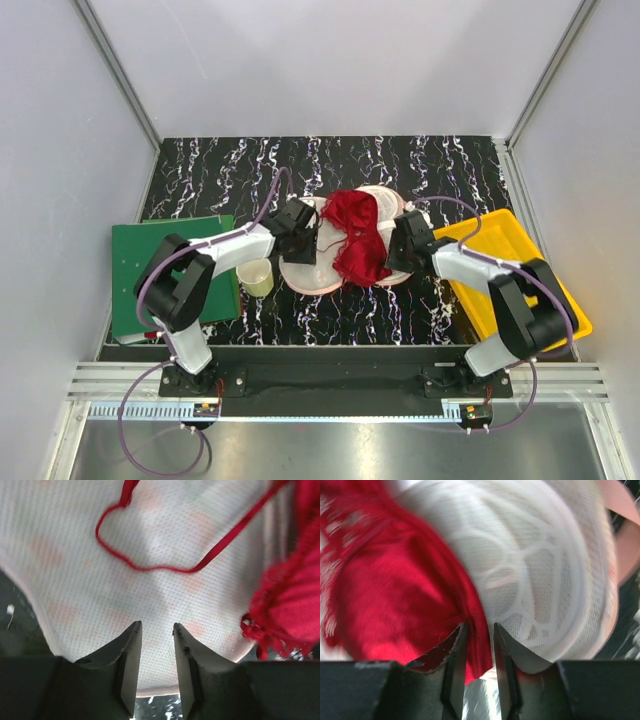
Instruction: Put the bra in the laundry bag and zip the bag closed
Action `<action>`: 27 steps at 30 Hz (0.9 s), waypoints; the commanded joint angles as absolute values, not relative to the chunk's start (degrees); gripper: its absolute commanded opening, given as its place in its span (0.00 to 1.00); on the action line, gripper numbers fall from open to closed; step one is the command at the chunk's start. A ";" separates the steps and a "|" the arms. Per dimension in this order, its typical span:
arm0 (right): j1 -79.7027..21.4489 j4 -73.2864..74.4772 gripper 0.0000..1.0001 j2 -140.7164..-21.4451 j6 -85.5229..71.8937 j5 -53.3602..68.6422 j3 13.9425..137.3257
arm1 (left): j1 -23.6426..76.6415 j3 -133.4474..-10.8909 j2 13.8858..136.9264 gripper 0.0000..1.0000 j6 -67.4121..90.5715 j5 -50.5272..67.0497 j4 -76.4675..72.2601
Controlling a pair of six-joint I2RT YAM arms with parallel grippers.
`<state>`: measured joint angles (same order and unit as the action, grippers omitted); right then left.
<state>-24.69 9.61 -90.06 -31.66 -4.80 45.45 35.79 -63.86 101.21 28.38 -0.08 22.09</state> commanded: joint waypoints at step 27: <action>-17.14 -2.08 0.63 -103.53 -21.88 12.55 65.83 | 38.58 -65.57 88.86 0.88 26.02 10.82 14.50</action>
<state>-17.08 5.15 -102.00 -23.20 8.21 63.09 38.83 -66.39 95.11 25.82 11.20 17.21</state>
